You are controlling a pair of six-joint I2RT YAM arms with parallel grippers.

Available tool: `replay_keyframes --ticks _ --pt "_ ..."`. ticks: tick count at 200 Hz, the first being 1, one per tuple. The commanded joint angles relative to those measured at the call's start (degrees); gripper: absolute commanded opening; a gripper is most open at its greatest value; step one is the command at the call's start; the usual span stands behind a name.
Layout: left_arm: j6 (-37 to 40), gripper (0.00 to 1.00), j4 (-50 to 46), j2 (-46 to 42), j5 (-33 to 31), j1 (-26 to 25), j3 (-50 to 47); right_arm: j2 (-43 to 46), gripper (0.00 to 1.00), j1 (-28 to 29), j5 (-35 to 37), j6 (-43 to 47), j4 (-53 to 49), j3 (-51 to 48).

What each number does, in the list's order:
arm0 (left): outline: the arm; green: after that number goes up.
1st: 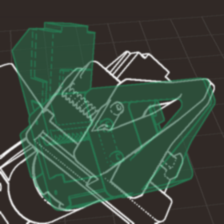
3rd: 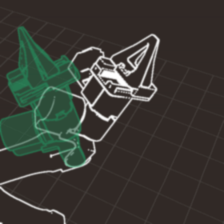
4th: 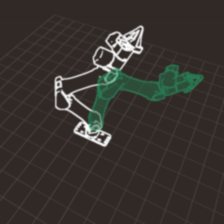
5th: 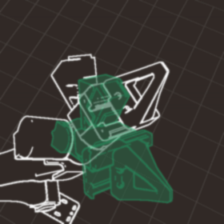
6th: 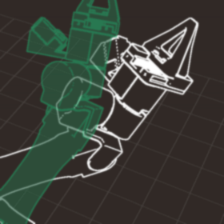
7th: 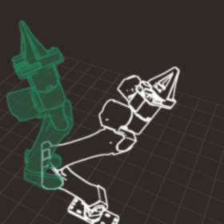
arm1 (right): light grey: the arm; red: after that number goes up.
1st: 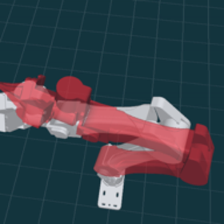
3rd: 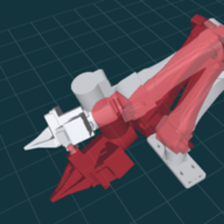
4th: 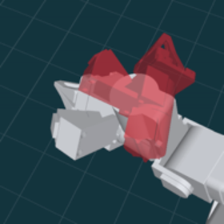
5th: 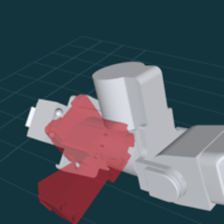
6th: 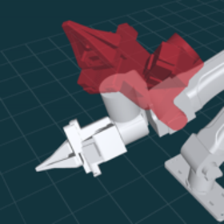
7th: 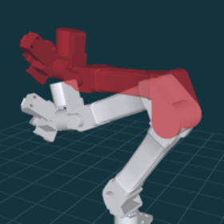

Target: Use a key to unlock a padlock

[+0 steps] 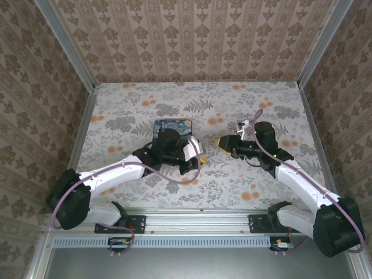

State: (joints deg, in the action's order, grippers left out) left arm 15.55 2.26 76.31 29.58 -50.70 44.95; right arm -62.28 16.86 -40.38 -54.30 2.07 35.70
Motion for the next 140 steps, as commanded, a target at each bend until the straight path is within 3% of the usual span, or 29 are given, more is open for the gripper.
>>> replay_keyframes --ticks 1,56,140 --pt "14.2 0.00 7.8 -0.5 -8.2 -0.5 0.3 0.0 0.39 0.3 3.5 -11.8 -1.2 1.6" --pt "24.7 0.00 11.0 1.0 -14.6 -3.3 0.3 -2.5 0.38 1.5 0.3 -11.4 -4.7 5.4" --pt "23.7 0.00 15.4 -0.4 -15.0 -3.8 -2.3 -3.7 0.28 4.1 0.9 -14.6 1.3 1.9"
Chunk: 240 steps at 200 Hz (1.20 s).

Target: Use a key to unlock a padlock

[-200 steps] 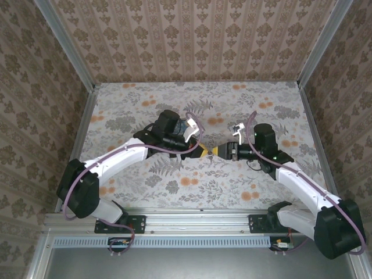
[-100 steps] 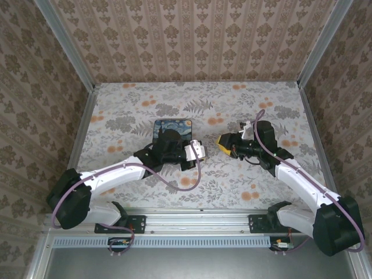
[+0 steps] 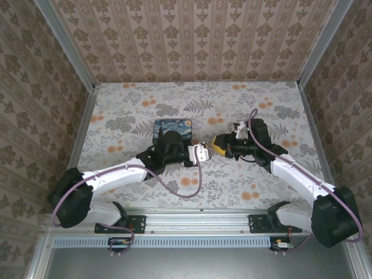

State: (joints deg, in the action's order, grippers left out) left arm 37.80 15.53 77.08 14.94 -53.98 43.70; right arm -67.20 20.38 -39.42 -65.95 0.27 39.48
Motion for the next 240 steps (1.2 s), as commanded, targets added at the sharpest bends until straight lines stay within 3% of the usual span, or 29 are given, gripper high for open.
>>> replay_keyframes --ticks 1,180,240 --pt "1.5 0.00 2.2 -1.1 -0.3 -0.5 -1.1 1.4 0.28 0.5 -0.1 -3.0 3.2 -1.9" --pt "-0.8 0.00 10.5 -1.2 0.9 0.8 -4.4 1.5 0.20 3.0 -0.5 -10.6 13.3 -6.2" --pt "-2.4 0.00 10.1 -1.1 0.4 1.1 -4.8 1.1 0.03 3.0 0.1 -10.8 15.2 -6.8"
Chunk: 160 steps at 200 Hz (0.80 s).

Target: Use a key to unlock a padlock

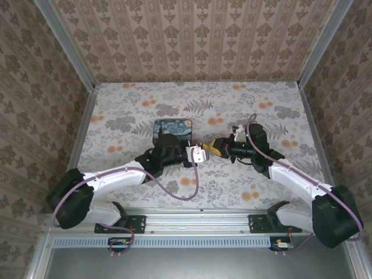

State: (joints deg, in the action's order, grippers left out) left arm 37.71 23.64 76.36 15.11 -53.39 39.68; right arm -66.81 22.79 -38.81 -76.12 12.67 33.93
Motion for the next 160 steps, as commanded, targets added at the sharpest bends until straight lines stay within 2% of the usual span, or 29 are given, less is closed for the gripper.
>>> replay_keyframes --ticks 1,28,32,38,45,70,85,110,131,143,160 --pt "-2.4 0.00 2.2 -0.3 0.2 0.5 -0.8 0.8 0.02 0.6 -0.5 -0.6 2.8 -1.3" --pt "-6.1 0.01 5.8 0.4 -1.6 1.3 -2.9 1.5 0.00 0.5 0.5 -0.1 3.1 -1.9" --pt "-6.8 0.05 6.0 0.4 -1.6 1.4 -3.2 1.6 0.00 0.6 0.9 0.1 3.1 -2.1" --pt "-7.4 0.20 6.0 0.5 -1.6 1.5 -3.4 1.8 0.00 0.5 1.5 0.4 3.5 -2.4" --pt "-8.6 0.31 5.9 0.5 -2.1 1.5 -3.6 1.9 0.00 0.4 2.2 0.5 3.9 -2.7" --pt "-14.3 0.59 2.3 0.0 -3.5 1.5 -3.0 2.5 0.00 0.1 5.4 1.8 5.8 -3.8" --pt "-19.2 0.70 -1.9 -0.5 -2.7 1.6 -2.2 3.1 0.00 -0.3 8.0 2.5 6.5 -4.5" --pt "-31.5 0.71 -7.6 -0.9 0.2 2.7 -0.6 4.1 0.00 -0.9 12.0 4.3 6.5 -5.2" --pt "-50.8 0.65 -9.1 -0.5 5.6 6.7 1.2 3.9 0.00 -1.0 13.0 6.1 6.2 -5.1" --pt "-62.6 0.60 -6.8 0.2 10.2 9.6 1.1 3.6 0.00 -1.0 13.0 6.5 6.6 -5.2" --pt "-74.7 0.59 0.8 0.9 15.2 12.1 -0.9 3.1 0.00 -1.0 13.1 6.3 8.0 -5.8"
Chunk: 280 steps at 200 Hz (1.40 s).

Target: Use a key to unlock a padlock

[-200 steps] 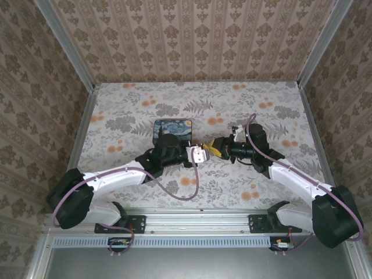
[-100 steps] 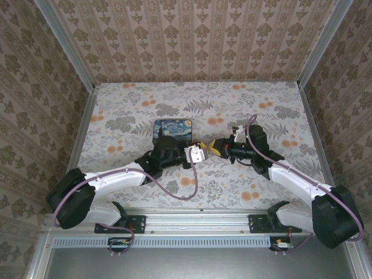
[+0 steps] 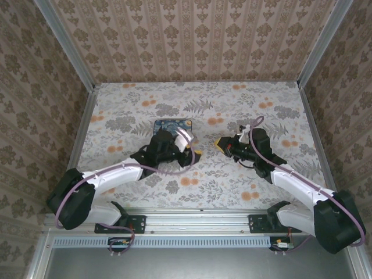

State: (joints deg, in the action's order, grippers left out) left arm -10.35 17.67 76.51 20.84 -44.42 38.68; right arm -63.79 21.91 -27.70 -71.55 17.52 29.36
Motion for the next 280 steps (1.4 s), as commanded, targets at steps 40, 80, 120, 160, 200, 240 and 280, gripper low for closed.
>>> replay_keyframes --ticks 40,80,120,160,200,240,280 --pt "-41.4 0.59 16.0 4.6 13.1 3.3 0.3 -1.5 0.00 0.7 2.0 1.4 5.5 -1.3" --pt "-47.3 0.57 19.6 11.7 15.5 2.7 1.8 -1.2 0.00 1.1 2.5 1.1 6.4 -1.7" --pt "-52.4 0.52 28.9 15.2 18.1 2.1 0.9 -1.3 0.00 1.4 2.9 1.8 5.8 -1.9" --pt "-52.1 0.48 28.2 14.8 16.4 2.6 -0.4 -1.0 0.00 1.3 3.3 3.1 3.8 -1.5" --pt "-52.0 0.48 26.7 13.7 14.6 2.6 -0.6 -1.0 0.00 1.2 4.0 3.4 3.6 -1.9" --pt "-51.6 0.45 27.8 13.8 18.7 0.6 1.3 -2.1 0.00 1.3 4.3 2.8 5.6 -2.1" --pt "-50.9 0.38 26.6 13.5 18.6 0.1 1.2 -3.4 0.00 1.4 4.0 2.1 7.8 -2.0"
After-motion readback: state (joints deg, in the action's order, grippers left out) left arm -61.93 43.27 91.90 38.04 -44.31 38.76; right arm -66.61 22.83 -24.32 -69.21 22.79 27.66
